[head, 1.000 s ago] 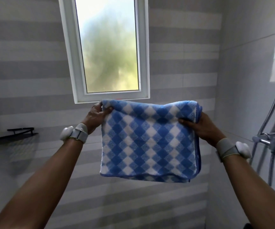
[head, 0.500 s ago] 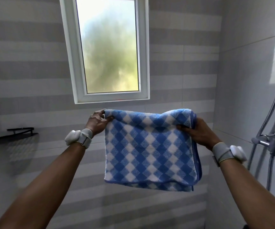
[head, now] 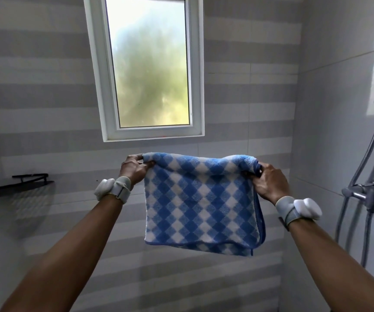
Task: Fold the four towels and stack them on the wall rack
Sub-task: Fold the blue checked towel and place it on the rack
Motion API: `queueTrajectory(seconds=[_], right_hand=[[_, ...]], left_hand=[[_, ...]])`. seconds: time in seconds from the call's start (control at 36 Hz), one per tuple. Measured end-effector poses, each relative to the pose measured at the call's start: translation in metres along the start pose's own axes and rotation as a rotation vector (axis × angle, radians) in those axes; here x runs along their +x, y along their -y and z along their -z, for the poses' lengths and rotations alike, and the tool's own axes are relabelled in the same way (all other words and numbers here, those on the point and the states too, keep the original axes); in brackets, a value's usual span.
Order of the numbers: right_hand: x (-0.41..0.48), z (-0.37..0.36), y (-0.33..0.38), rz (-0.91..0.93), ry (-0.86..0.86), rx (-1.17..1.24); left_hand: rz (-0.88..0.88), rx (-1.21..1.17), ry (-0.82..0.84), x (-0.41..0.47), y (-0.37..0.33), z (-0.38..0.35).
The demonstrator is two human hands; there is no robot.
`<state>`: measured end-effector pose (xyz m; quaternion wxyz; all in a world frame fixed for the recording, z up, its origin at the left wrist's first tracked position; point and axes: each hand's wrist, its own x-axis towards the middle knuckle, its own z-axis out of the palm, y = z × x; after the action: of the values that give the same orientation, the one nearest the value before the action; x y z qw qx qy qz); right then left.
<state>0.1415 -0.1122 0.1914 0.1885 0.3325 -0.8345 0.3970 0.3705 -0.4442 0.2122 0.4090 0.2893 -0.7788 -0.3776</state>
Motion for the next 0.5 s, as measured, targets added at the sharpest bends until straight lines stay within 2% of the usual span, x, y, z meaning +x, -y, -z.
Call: queueTrajectory(seconds=[0.25,0.5], right_hand=[[0.0,-0.005,0.0,-0.065,0.021,0.064],[-0.003,-0.005,-0.006,-0.087,0.075,0.118]], left_hand=[[0.072,-0.173,-0.039,0.003,0.006,-0.006],[0.012,-0.254,-0.049,-0.018,-0.009,-0.009]])
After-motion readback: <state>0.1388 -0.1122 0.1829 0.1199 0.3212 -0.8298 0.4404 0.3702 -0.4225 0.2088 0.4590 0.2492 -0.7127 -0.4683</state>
